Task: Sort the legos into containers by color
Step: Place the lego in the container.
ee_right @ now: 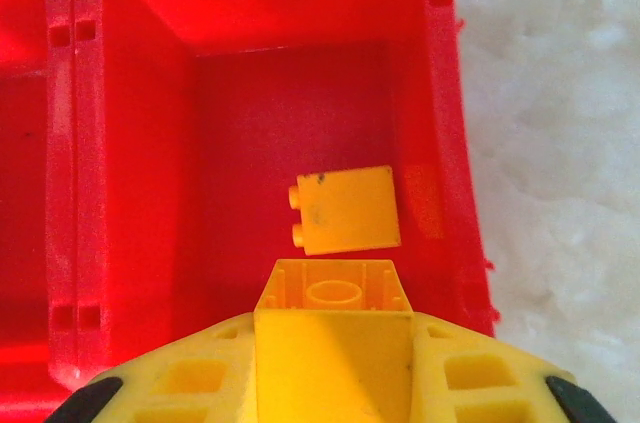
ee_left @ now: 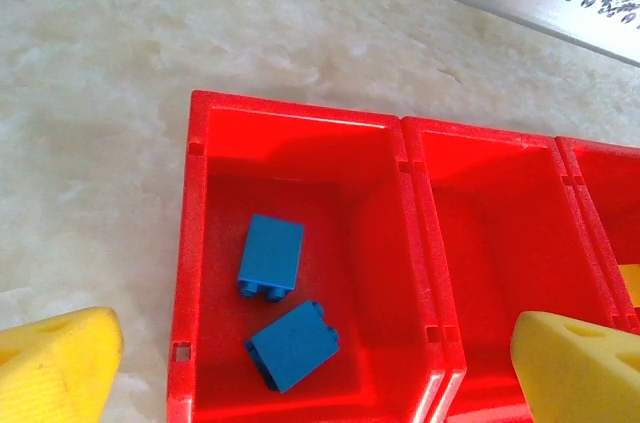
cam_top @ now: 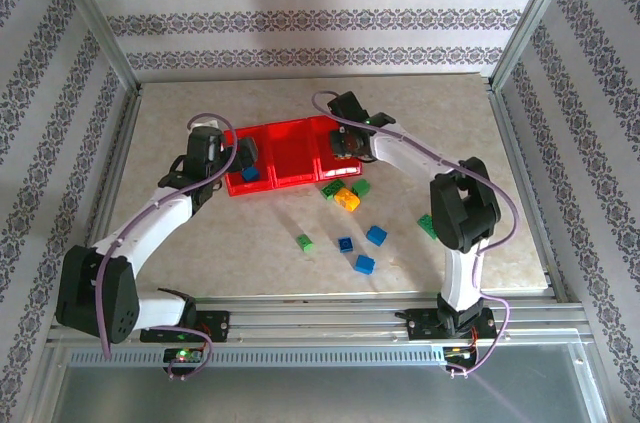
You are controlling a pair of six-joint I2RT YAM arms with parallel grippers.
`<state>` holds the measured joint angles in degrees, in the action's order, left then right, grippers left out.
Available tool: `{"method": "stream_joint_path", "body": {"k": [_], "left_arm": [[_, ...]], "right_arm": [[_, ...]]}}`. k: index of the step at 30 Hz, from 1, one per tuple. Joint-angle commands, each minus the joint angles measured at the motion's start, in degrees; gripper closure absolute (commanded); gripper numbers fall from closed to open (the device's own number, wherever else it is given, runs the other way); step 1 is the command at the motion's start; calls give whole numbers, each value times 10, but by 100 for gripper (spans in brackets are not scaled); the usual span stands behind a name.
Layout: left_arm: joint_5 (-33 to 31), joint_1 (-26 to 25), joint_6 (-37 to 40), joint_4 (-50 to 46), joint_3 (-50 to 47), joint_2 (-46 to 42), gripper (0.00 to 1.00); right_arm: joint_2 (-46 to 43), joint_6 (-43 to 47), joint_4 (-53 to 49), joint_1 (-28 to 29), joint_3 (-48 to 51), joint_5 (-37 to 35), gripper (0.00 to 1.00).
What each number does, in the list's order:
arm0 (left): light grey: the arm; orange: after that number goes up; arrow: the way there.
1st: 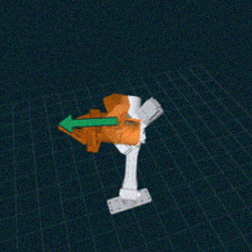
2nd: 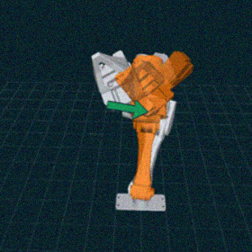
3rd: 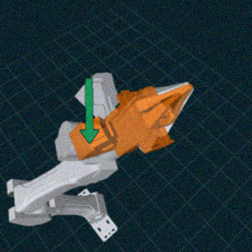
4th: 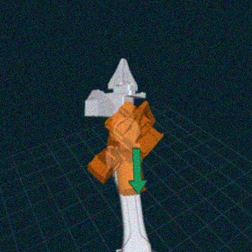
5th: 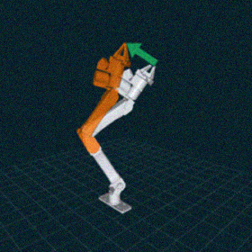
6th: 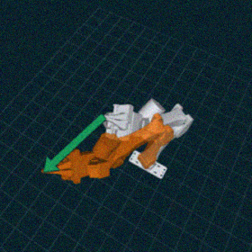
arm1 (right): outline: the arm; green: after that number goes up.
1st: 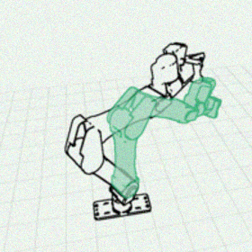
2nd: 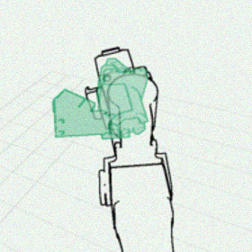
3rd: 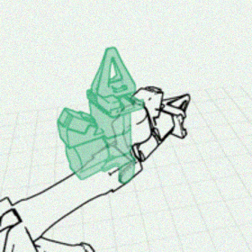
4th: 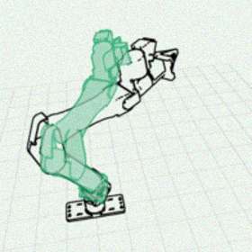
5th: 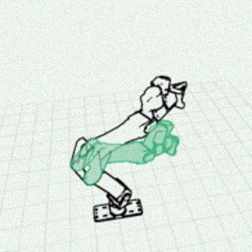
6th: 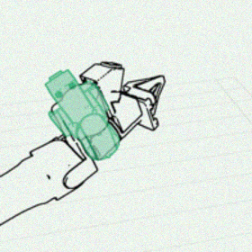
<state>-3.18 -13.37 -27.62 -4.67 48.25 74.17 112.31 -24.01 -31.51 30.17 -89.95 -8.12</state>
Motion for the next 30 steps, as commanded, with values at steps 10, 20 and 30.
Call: {"method": "stream_joint_path", "body": {"k": [10, 20, 30], "left_arm": [[10, 10, 15, -32, -15, -30, 0], [30, 9, 22, -54, -21, -48, 0], [28, -40, -1, -62, -36, -69, 0]], "right_arm": [[79, 17, -12, 4, -87, 10, 62], [71, 14, -11, 4, -82, 13, 52], [-9, 8, 1, 6, -17, 2, 46]]}}
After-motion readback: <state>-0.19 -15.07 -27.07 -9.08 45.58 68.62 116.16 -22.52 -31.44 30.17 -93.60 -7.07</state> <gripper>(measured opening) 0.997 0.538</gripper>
